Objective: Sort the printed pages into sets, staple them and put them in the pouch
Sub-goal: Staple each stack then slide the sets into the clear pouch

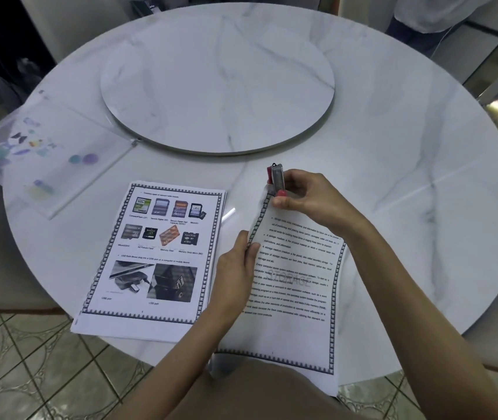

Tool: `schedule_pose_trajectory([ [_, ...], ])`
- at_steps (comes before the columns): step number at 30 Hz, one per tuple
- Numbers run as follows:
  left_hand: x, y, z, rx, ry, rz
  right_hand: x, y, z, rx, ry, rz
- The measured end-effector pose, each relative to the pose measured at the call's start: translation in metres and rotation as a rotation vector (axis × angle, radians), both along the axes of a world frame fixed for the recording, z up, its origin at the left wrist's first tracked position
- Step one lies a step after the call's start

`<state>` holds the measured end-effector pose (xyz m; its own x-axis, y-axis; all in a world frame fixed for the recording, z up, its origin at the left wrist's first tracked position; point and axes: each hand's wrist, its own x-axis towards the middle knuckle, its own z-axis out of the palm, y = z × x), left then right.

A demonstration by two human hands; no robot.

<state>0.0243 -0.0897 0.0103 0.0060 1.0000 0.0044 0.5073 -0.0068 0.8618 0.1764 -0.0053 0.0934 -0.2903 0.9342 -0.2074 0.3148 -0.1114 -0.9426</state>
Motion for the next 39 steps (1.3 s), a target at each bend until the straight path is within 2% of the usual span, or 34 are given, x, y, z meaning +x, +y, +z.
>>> schedule_pose_trajectory([
  [9, -0.002, -0.001, -0.003, 0.001, 0.004, 0.001, -0.003, -0.001, -0.002, 0.034, -0.028, -0.001],
  [17, -0.001, -0.001, -0.007, -0.027, 0.025, -0.028, -0.013, -0.005, -0.015, 0.17, -0.191, -0.099],
  [21, -0.001, 0.001, -0.01, -0.022, 0.045, -0.012, -0.022, -0.005, -0.022, 0.196, -0.193, -0.153],
  [25, -0.003, 0.001, -0.01, -0.032, 0.01, 0.024, -0.021, 0.001, -0.024, 0.161, -0.2, -0.101],
  [29, -0.005, 0.001, -0.011, -0.007, 0.036, 0.042, -0.016, 0.002, -0.025, 0.11, -0.111, -0.055],
  [33, -0.006, -0.002, -0.012, -0.019, 0.004, 0.071, -0.004, 0.007, -0.027, 0.227, -0.13, -0.185],
  [36, -0.006, -0.006, -0.011, -0.052, -0.016, 0.086, 0.016, 0.01, -0.031, 0.233, -0.173, -0.297],
  [39, -0.008, -0.007, -0.008, -0.2, -0.119, 0.134, 0.043, 0.006, -0.044, 0.212, -0.297, -0.345],
])
